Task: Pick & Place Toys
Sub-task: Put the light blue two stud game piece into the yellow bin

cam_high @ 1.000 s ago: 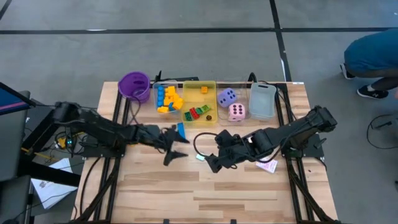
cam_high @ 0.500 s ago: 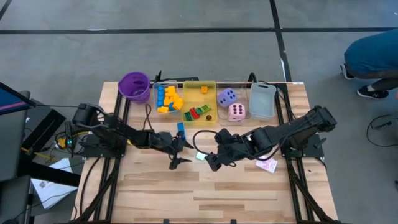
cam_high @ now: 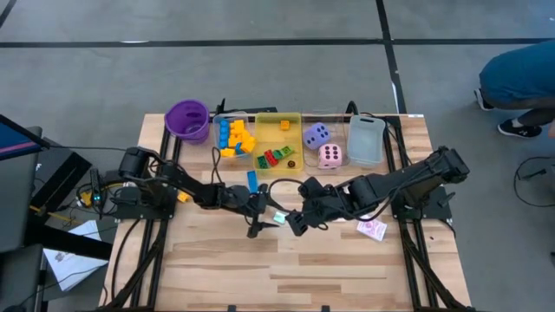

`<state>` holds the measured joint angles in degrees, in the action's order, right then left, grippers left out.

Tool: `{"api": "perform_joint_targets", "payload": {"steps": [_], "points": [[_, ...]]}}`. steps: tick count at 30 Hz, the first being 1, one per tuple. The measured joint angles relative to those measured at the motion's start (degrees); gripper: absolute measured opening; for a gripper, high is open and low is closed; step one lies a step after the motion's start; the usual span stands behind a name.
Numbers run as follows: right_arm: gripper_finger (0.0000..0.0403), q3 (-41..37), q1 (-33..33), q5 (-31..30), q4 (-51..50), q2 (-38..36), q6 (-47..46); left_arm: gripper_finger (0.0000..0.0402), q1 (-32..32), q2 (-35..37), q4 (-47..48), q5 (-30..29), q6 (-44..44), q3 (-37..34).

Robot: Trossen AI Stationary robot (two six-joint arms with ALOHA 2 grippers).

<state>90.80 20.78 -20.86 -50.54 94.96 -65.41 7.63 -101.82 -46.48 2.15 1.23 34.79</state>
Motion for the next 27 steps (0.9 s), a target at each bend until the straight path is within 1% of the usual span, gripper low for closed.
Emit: {"api": "perform_joint_targets", "payload": {"steps": [7, 14, 20, 27], "points": [[0.0384, 0.0, 0.04, 0.0, 0.0, 0.0, 0.04, 0.0296, -0.11, -4.52, 0.32, 0.02, 0.01, 3.37], [0.0384, 0.02, 0.04, 0.02, 0.04, 0.0, 0.9, 0.0296, -0.11, -9.21, 5.64, -0.1, 3.86, 7.68], [0.0384, 0.02, 0.21, 0.5, 0.04, 0.0, 0.91, 0.0296, -1.22, -9.81, 11.7, -2.19, 6.46, 8.08], [0.0384, 0.04, 0.18, 1.37, 0.04, 0.0, 1.33, 0.0296, -3.19, -9.66, 14.65, -0.83, 6.25, 8.22]]}}
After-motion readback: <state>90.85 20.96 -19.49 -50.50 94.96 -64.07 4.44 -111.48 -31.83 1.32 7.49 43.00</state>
